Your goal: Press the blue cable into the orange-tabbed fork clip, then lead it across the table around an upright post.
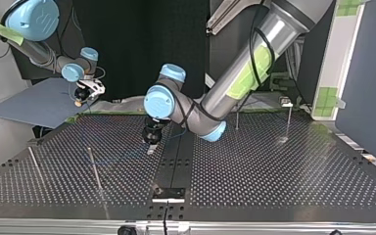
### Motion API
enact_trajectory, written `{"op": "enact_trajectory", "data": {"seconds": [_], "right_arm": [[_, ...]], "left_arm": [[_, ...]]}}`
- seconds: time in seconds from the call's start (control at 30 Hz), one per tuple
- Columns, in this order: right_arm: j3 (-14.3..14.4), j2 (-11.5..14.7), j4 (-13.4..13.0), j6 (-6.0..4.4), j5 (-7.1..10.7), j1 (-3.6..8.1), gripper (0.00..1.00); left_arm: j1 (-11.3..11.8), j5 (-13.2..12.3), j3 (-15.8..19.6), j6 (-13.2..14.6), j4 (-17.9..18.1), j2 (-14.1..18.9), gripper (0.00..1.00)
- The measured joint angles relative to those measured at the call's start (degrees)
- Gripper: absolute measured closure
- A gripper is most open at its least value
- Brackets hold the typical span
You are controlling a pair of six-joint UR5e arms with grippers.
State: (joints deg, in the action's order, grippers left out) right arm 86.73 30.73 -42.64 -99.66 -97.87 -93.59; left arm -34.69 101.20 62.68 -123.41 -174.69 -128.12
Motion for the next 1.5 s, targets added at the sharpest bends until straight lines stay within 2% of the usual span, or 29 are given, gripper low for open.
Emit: {"op": "enact_trajectory", "data": {"seconds": [0.33,0.6,0.87,1.0,1.2,1.5], "right_arm": [[0.0,0.0,0.0,-0.09,0.03,-0.08,1.0],[0.0,0.0,0.1,-0.07,0.03,-0.13,1.0],[0.0,0.0,0.1,0.01,0.04,-0.28,1.0],[0.0,0.0,0.1,0.05,0.04,-0.43,1.0],[-0.1,0.0,0.1,0.03,0.04,-0.49,1.0],[-0.1,0.0,0.1,-0.19,0.21,-0.61,1.0]], "left_arm": [[-0.3,1.1,0.0,0.3,-2.5,1.3,0.0],[-0.8,-0.1,1.2,0.4,-3.4,2.3,0.0],[-0.4,-0.7,4.5,0.8,-1.2,5.2,0.0],[-0.8,-0.8,6.5,2.4,-0.6,7.3,0.0],[-2.1,-2.4,8.6,5.3,-2.9,10.3,0.0],[-4.8,-4.6,4.9,10.1,-7.7,15.1,0.0]]}}
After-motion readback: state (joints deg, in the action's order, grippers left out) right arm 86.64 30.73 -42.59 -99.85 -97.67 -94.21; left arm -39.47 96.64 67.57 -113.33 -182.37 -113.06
